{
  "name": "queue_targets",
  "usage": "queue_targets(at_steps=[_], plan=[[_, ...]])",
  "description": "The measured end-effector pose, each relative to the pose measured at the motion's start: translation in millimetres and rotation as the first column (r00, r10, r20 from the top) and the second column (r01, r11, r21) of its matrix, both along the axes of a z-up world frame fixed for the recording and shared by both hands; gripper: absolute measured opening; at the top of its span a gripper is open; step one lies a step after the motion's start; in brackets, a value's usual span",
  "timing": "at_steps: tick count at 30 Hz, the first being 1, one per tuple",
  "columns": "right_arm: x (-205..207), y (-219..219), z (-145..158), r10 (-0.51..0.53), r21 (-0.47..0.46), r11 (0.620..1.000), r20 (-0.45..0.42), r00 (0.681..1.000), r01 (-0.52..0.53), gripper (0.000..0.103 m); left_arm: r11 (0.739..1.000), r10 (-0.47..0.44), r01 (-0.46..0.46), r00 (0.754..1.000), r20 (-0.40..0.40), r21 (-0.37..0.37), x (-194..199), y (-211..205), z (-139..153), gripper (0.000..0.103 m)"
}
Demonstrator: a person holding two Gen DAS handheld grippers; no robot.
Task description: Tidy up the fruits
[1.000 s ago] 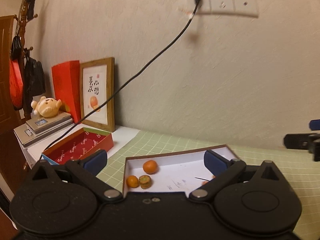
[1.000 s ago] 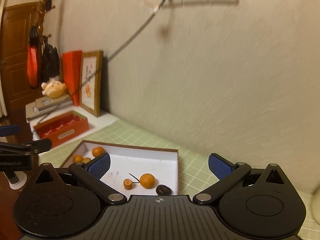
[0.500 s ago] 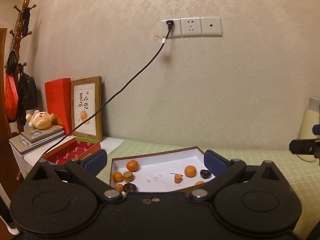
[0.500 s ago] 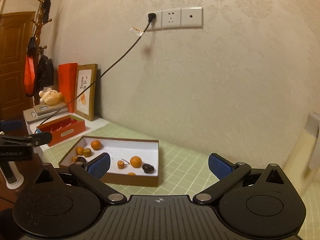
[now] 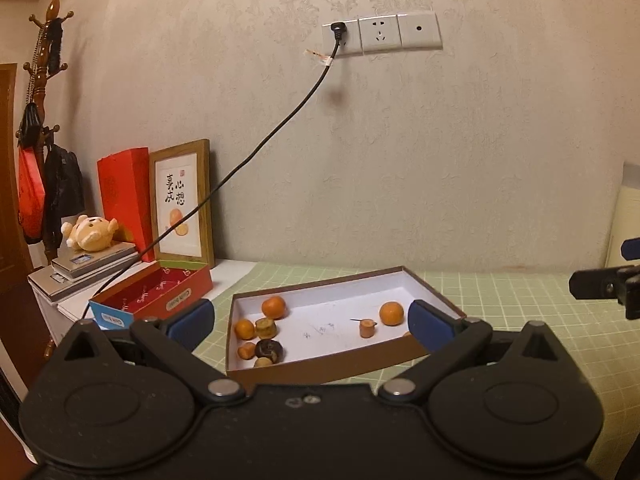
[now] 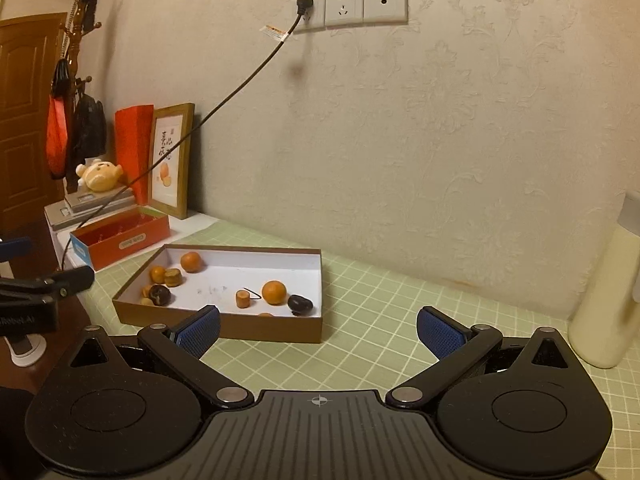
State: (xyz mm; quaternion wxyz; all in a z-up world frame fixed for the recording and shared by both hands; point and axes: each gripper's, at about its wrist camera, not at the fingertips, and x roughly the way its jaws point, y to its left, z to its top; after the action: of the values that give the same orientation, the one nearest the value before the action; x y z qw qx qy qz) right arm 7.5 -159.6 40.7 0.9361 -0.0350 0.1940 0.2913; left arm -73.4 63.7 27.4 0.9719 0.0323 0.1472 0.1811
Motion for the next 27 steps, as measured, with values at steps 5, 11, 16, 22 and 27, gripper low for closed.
queue_targets(at_steps=[5,11,16,22,27], plan=[[5,10,0,0.021,-0.011,1.000,-0.009,1.000,-0.021,0.103,1.000,-0.002,0.002,1.000,0.009,-0.021,-4,4,-1,0.097],[1,15,-2,0.022,-0.023,0.999,0.012,1.000,-0.022,0.103,0.999,0.000,0.001,1.000,0.016,-0.033,-7,7,-1,0.097],[2,16,-3,0.021,-0.025,0.999,0.002,1.000,-0.021,0.103,0.999,-0.002,0.002,1.000,0.006,-0.051,-6,11,-1,0.097],[2,17,-2,0.026,-0.030,0.999,0.004,1.000,-0.025,0.103,0.998,0.004,-0.003,1.000,0.010,-0.062,-6,14,0,0.097],[2,17,-3,0.023,-0.029,0.999,-0.003,1.000,-0.023,0.103,0.998,0.003,-0.003,1.000,0.011,-0.063,-6,14,0,0.097]])
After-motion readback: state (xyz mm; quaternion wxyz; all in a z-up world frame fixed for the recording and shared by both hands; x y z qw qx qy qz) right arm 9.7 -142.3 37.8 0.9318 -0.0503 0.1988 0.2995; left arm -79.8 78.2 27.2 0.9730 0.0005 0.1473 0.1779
